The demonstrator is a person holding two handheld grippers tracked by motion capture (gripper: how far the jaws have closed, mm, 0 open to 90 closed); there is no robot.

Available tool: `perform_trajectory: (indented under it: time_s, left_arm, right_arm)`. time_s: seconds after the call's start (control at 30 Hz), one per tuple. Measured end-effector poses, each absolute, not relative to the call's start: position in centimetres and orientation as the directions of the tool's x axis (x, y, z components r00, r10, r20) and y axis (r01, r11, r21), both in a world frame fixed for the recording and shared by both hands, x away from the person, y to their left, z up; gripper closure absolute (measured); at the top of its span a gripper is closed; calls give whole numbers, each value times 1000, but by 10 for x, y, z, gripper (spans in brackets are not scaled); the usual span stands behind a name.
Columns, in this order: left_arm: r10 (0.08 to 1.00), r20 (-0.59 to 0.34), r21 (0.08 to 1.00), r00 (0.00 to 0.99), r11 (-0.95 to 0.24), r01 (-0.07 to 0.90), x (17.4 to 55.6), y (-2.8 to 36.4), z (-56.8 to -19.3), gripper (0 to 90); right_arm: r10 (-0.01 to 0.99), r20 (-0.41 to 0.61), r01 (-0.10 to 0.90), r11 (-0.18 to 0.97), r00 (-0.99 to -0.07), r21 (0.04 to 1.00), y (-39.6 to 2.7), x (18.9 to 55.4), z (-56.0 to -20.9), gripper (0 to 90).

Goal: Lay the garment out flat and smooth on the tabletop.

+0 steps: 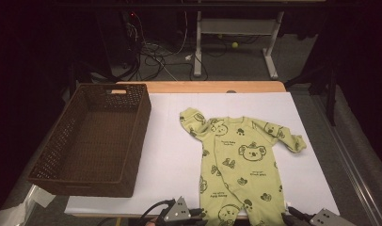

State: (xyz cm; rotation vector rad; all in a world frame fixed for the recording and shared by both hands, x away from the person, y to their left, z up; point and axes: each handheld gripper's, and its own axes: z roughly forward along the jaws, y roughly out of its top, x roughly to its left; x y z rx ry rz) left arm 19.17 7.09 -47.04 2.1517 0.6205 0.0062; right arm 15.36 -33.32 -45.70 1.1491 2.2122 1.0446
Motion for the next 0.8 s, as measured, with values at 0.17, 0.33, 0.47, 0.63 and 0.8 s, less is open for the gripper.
perform_trajectory:
  time_s: [0.17, 0.33, 0.47, 0.63, 0.8]
  left_arm:
    - [486, -191, 787, 853, -443, 429, 209, 74, -464, 312]
    - [519, -205, 769, 830, -439, 465, 232, 73, -459, 113]
    - [548, -225, 749, 806, -431, 502, 256, 72, -456, 11]
    - [565, -209, 769, 798, -409, 491, 278, 70, -453, 0]
    - [556, -200, 786, 807, -400, 471, 274, 74, -458, 0]
  right_arm:
    - [849, -33, 492, 337, -528, 803, -338, 161, -457, 536]
    - [868, -29, 486, 305, -496, 819, -341, 173, -457, 449]
    - [881, 5, 492, 260, -473, 831, -345, 191, -456, 399]
    - [903, -10, 480, 238, -429, 844, -350, 224, -447, 400]
    - [922, -26, 479, 225, -387, 848, -360, 266, -441, 500]
